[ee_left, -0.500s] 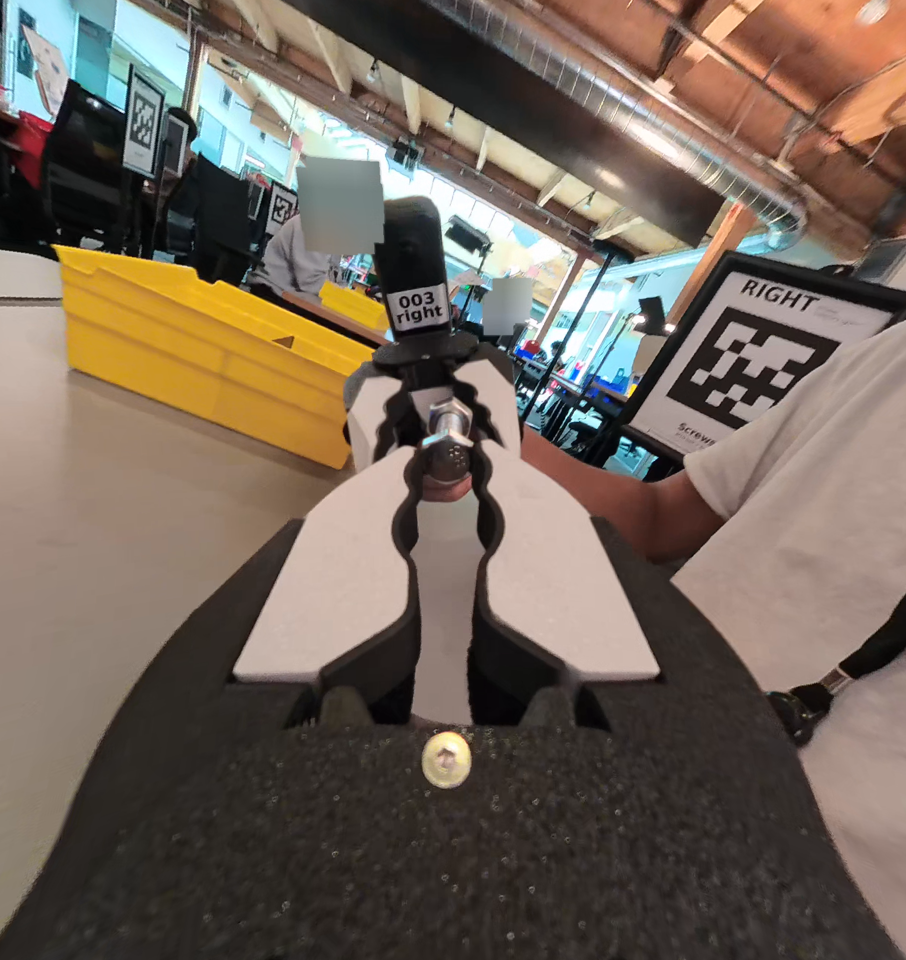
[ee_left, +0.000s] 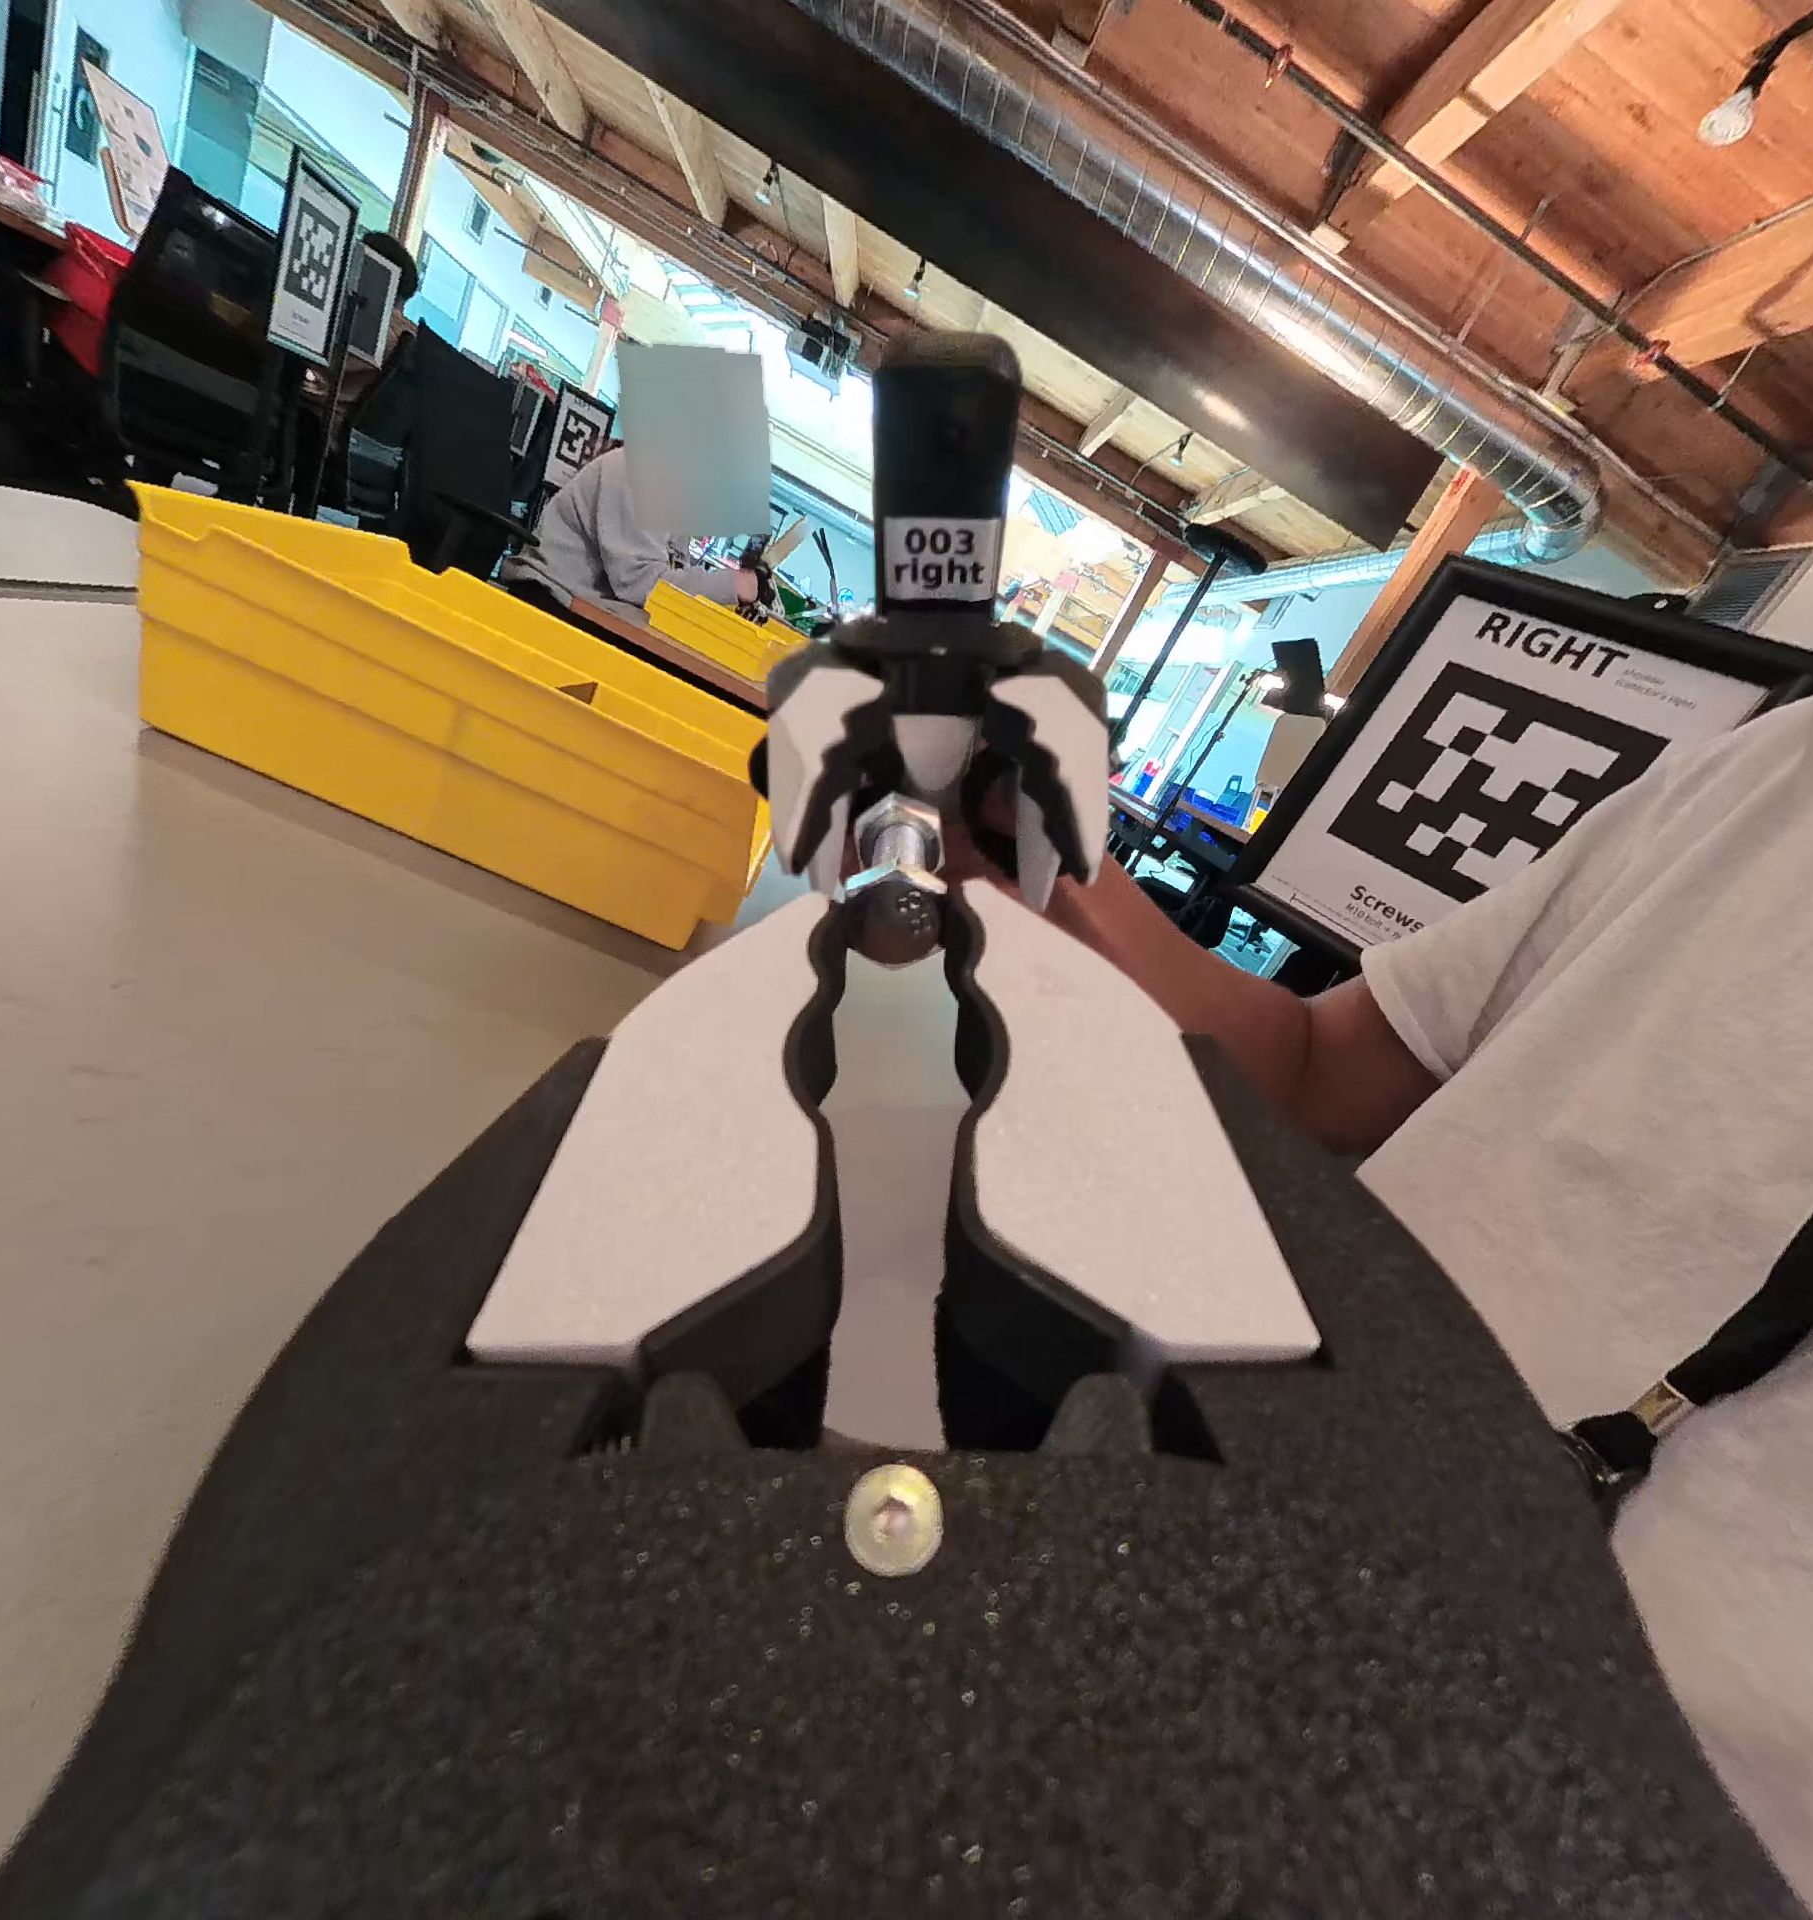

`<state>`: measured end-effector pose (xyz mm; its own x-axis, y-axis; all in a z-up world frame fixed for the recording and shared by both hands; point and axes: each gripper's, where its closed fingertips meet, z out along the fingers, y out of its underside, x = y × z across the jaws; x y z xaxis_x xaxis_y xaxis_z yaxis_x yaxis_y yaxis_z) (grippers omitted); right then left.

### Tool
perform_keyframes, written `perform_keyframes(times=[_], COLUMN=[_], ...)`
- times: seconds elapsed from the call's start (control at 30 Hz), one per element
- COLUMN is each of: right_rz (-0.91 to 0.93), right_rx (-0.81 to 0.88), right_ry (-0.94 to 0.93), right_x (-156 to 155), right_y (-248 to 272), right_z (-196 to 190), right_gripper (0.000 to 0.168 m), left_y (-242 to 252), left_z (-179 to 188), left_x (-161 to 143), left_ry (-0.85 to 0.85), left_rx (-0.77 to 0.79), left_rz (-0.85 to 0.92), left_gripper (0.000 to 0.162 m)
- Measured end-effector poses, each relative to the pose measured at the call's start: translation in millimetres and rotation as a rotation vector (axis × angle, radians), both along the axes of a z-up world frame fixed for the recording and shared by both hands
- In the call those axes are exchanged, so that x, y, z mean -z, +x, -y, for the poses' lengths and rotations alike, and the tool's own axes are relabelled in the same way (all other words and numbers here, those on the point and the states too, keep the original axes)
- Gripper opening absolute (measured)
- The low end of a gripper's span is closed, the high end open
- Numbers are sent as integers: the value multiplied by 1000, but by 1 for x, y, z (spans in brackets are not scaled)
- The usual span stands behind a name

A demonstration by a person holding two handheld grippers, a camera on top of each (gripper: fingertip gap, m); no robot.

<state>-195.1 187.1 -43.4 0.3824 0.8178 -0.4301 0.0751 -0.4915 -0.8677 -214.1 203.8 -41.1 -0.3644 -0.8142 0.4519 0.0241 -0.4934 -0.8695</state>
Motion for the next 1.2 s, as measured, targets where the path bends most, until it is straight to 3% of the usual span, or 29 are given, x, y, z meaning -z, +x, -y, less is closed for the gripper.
perform_keyframes(times=[0.17, 0.3, 0.37, 0.47, 0.6, 0.73, 0.83, 0.9, 1.13, 1.2], right_rz=[-72, -169, -159, -162, -339, -520, -644, -677, -658, -663], right_rx=[-39, 14, 77, 83, 14, -36, -90, -108, -99, -86], right_ry=[-3, 102, 97, -79, -528, -769, -844, -861, -860, -844], right_x=[-10, -33, -29, -6, 25, 37, 33, 33, 41, 41], right_y=[-12, -8, 2, 3, -5, -14, -16, -15, -17, -16], right_z=[5, -1, -11, -15, -13, -12, -13, -13, -14, -17], right_gripper=[62, 64, 64, 64, 64, 63, 57, 43, 40, 32], left_y=[0, 1, 1, 0, -7, -14, -13, -12, -9, -9], left_z=[-1, -1, -2, -5, -8, -6, -2, -2, -2, -3], left_x=[3, 7, 8, 14, 26, 27, 29, 32, 38, 38], left_ry=[19, 40, 47, 186, 499, 686, 756, 792, 803, 797], left_rx=[-9, -14, -20, -72, -157, -205, -207, -210, -201, -203], left_rz=[-19, -41, -43, -92, -165, -149, -147, -160, -179, -186], left_gripper=[18, 18, 18, 18, 18, 18, 18, 18, 18, 18])
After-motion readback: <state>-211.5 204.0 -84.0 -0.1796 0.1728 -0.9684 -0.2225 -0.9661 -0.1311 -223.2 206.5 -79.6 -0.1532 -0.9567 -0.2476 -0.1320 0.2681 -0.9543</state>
